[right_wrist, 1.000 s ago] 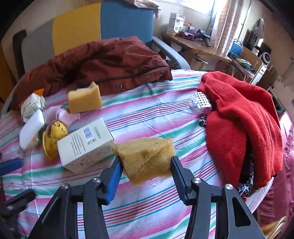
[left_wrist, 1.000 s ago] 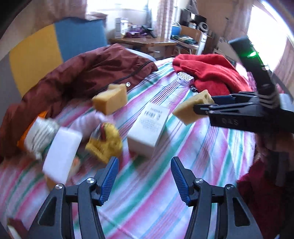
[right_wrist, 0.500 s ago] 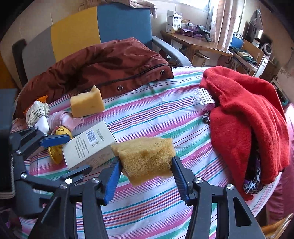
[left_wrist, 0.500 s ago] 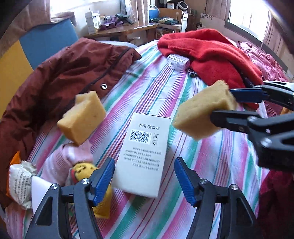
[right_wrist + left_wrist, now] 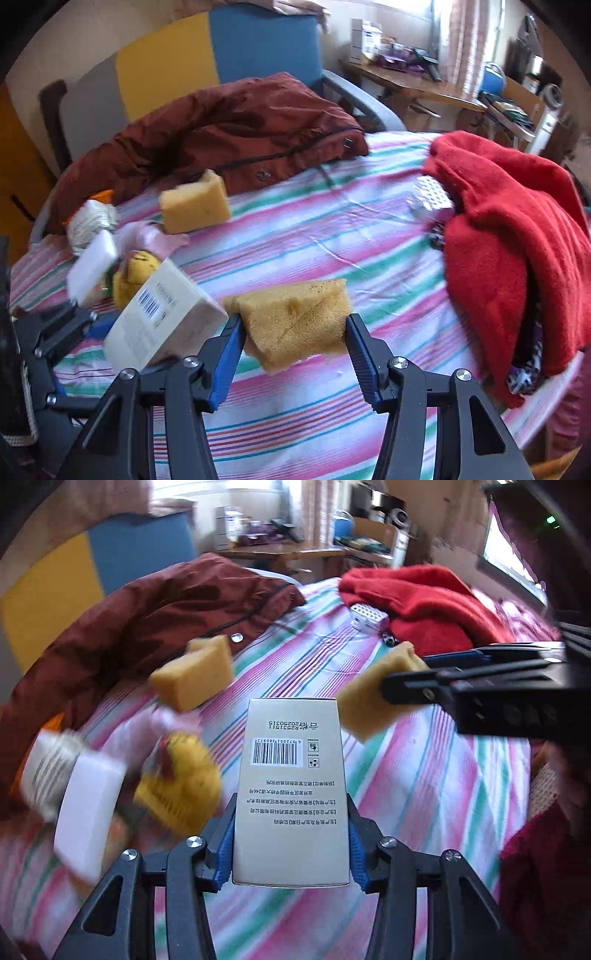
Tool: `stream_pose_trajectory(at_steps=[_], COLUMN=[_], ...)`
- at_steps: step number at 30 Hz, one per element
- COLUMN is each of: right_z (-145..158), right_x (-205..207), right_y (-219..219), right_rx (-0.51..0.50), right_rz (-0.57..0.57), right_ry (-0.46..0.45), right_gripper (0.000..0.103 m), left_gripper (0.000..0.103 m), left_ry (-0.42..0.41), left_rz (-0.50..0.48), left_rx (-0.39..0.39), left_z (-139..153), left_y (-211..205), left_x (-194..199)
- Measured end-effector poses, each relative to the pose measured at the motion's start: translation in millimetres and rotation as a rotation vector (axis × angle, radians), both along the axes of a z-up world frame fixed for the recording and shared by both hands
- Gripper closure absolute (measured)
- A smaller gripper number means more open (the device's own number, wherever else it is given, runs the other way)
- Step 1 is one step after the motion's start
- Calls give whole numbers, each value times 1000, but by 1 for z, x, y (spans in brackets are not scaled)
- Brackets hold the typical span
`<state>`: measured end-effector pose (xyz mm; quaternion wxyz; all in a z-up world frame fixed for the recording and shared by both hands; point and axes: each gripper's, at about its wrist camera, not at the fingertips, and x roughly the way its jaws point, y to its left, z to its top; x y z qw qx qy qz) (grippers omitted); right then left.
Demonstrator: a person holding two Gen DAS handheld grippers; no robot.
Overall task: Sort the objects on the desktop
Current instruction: 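Carry the white barcode box and yellow sponge over the gold tray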
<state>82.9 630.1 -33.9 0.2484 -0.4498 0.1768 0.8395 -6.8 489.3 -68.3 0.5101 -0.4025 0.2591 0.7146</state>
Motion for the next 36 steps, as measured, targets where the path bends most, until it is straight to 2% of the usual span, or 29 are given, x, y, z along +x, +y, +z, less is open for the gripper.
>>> stream_pose_trajectory(at_steps=[5,15,23,28,33,36], right_z=[3,12,11,28,51,64], right_x=[-4,-7,-15,-19,-32,-40], right_y=[-7,-20,-36,-70,-130,-174], right_rx=[10,71,107,125,163,160], right_rz=[39,85,135,198,328,419], right_ry=[20,58,11,7,21,60], right_gripper=[47,47,47,47,46,45], left_gripper=[53,53,53,53,53,53], left_ry=[-4,54,55,33,6,-4], left_rz=[108,307,456,540,619,680], left_rx=[32,99,130,149,167,181], left_z=[17,53,65,64,60,59], left_y=[-53,-148,-236,-288,-330,-361], left_x=[9,14,9,6,2,-1])
